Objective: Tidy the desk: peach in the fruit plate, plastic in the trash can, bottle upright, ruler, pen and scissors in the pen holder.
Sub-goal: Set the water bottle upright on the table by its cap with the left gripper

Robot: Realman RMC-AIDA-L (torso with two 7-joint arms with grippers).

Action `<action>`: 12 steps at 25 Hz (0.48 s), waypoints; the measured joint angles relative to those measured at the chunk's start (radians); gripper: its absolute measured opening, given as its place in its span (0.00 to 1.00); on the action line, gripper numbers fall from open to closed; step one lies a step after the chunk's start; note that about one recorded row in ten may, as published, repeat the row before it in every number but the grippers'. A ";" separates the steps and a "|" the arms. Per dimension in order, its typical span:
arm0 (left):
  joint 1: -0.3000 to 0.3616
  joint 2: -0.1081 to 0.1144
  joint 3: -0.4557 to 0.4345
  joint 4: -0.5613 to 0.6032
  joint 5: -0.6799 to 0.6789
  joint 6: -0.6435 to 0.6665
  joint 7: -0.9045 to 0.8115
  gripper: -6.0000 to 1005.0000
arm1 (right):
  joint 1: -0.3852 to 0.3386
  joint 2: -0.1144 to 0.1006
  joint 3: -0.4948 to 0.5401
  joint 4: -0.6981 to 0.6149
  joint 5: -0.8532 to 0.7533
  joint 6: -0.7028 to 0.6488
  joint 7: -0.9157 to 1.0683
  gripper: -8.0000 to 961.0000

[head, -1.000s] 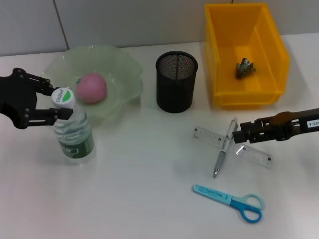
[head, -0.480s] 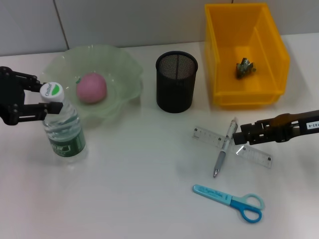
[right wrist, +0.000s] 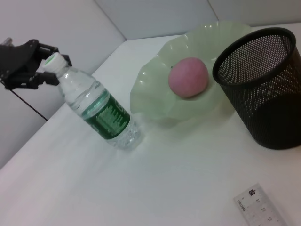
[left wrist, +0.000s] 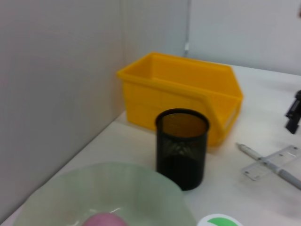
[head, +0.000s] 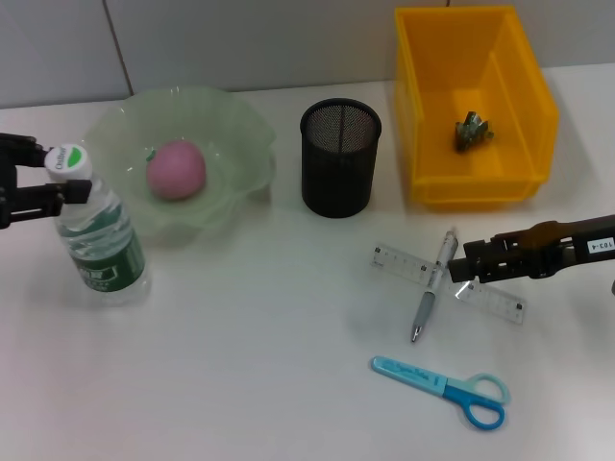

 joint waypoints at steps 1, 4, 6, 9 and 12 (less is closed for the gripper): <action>0.006 0.000 -0.002 0.000 -0.003 -0.010 -0.006 0.49 | 0.000 0.000 0.000 0.000 0.000 0.001 -0.012 0.75; 0.021 -0.003 -0.005 0.000 -0.016 -0.035 -0.024 0.49 | 0.000 0.001 0.003 0.000 0.002 0.003 -0.056 0.75; 0.031 -0.002 -0.014 0.000 -0.038 -0.048 -0.041 0.49 | -0.001 0.004 0.012 0.000 0.007 0.003 -0.111 0.75; 0.036 -0.002 -0.032 0.000 -0.052 -0.049 -0.057 0.50 | -0.002 0.012 0.019 -0.003 0.010 0.009 -0.177 0.75; 0.038 -0.005 -0.048 0.000 -0.053 -0.054 -0.065 0.50 | -0.003 0.022 0.023 -0.006 0.011 0.029 -0.226 0.75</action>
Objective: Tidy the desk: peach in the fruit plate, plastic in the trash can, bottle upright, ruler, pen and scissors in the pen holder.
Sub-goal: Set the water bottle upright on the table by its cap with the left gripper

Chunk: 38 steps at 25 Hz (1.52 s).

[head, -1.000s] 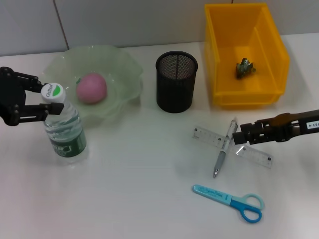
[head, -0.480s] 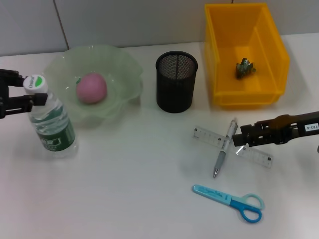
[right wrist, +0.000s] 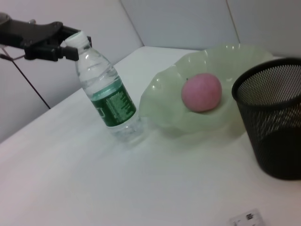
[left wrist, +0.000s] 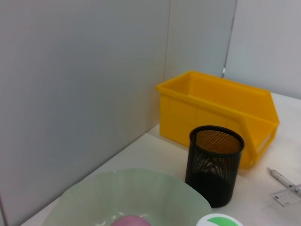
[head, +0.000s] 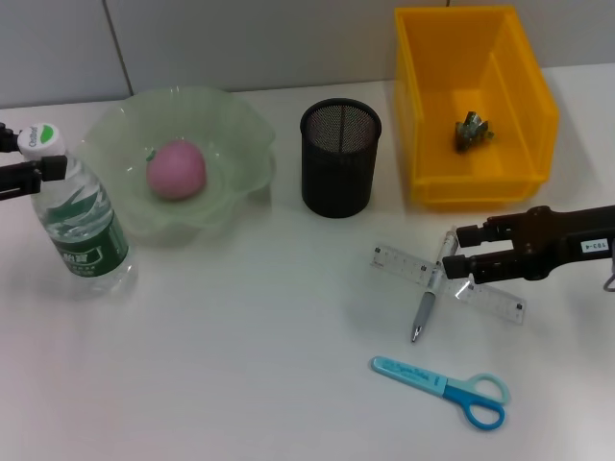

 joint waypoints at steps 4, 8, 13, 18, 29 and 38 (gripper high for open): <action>0.005 -0.004 -0.004 0.000 -0.003 -0.013 -0.008 0.51 | 0.000 0.011 0.002 -0.002 0.002 0.026 -0.044 0.75; 0.014 -0.008 -0.005 0.000 -0.015 -0.023 -0.019 0.51 | -0.003 0.025 0.002 -0.004 0.013 0.050 -0.099 0.75; 0.025 -0.009 -0.006 0.000 -0.021 -0.036 -0.024 0.52 | -0.018 0.031 0.003 -0.005 0.075 0.056 -0.160 0.75; 0.039 -0.017 -0.007 0.000 -0.026 -0.049 -0.012 0.53 | -0.028 0.031 0.003 -0.007 0.108 0.052 -0.182 0.75; 0.054 -0.039 0.002 -0.002 -0.050 -0.087 0.036 0.54 | -0.033 0.035 0.002 -0.008 0.120 0.048 -0.224 0.75; 0.061 -0.042 0.003 -0.005 -0.050 -0.094 0.038 0.55 | -0.041 0.043 -0.008 -0.012 0.120 0.013 -0.289 0.75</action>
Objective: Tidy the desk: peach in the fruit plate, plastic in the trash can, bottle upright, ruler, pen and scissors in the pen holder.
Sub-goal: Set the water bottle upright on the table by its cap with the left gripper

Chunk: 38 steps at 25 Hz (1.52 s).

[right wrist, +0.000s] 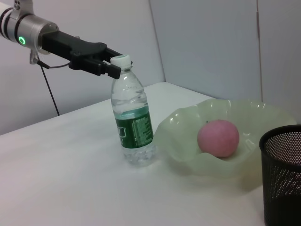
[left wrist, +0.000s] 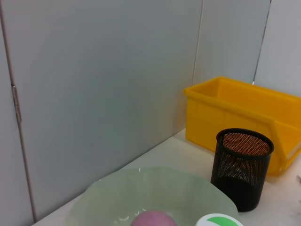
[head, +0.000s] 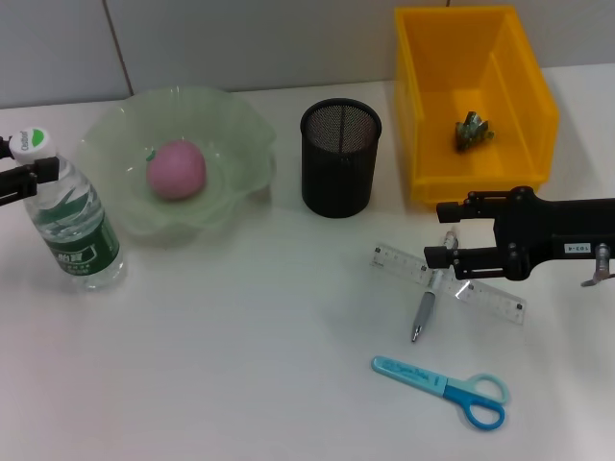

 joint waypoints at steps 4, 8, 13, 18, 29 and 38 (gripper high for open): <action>0.003 -0.004 0.000 -0.003 0.000 -0.006 0.008 0.56 | 0.001 0.000 -0.002 -0.002 -0.002 -0.001 0.000 0.75; 0.006 -0.011 0.000 -0.003 0.000 -0.017 0.025 0.56 | 0.002 -0.001 -0.002 -0.003 -0.002 -0.001 0.000 0.75; 0.006 -0.019 0.000 -0.004 0.000 -0.026 0.035 0.57 | 0.002 -0.001 -0.002 -0.002 -0.001 -0.001 0.000 0.75; 0.009 -0.021 0.002 -0.006 0.000 -0.032 0.040 0.57 | 0.001 -0.003 -0.001 -0.002 -0.001 -0.001 0.005 0.75; 0.015 -0.027 0.001 -0.006 0.001 -0.046 0.041 0.59 | 0.004 -0.003 -0.001 -0.002 -0.001 -0.001 0.008 0.75; 0.020 -0.034 0.002 0.001 0.001 -0.049 0.041 0.60 | 0.007 -0.001 0.002 -0.002 -0.002 -0.001 0.009 0.75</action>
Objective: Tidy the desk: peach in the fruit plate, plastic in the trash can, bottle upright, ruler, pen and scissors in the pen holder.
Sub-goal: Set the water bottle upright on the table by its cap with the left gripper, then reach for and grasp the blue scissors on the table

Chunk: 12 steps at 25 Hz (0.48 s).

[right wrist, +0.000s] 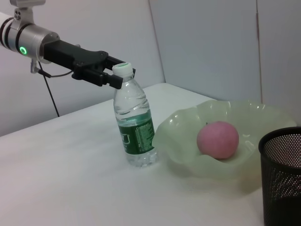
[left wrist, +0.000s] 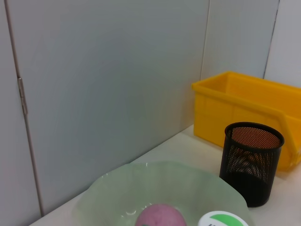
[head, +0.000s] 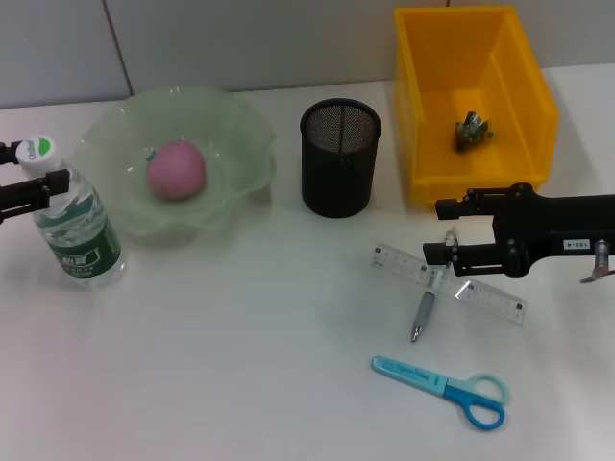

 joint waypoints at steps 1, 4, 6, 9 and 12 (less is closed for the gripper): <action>0.000 0.000 0.001 0.000 0.000 0.000 0.000 0.60 | 0.000 0.000 0.000 0.000 0.000 0.000 0.000 0.75; 0.001 -0.001 0.001 0.002 0.000 -0.001 0.000 0.63 | 0.000 0.000 0.003 0.000 0.000 0.000 0.000 0.75; 0.002 -0.001 0.001 0.003 0.000 -0.001 0.000 0.67 | 0.000 0.000 0.003 0.000 0.000 0.000 0.000 0.75; 0.004 -0.001 -0.003 0.010 -0.003 0.000 0.000 0.74 | 0.001 0.000 0.004 0.002 0.000 0.003 0.000 0.75; 0.005 0.001 -0.011 0.014 -0.016 0.003 -0.001 0.82 | 0.001 0.000 0.004 0.003 0.000 0.007 0.001 0.75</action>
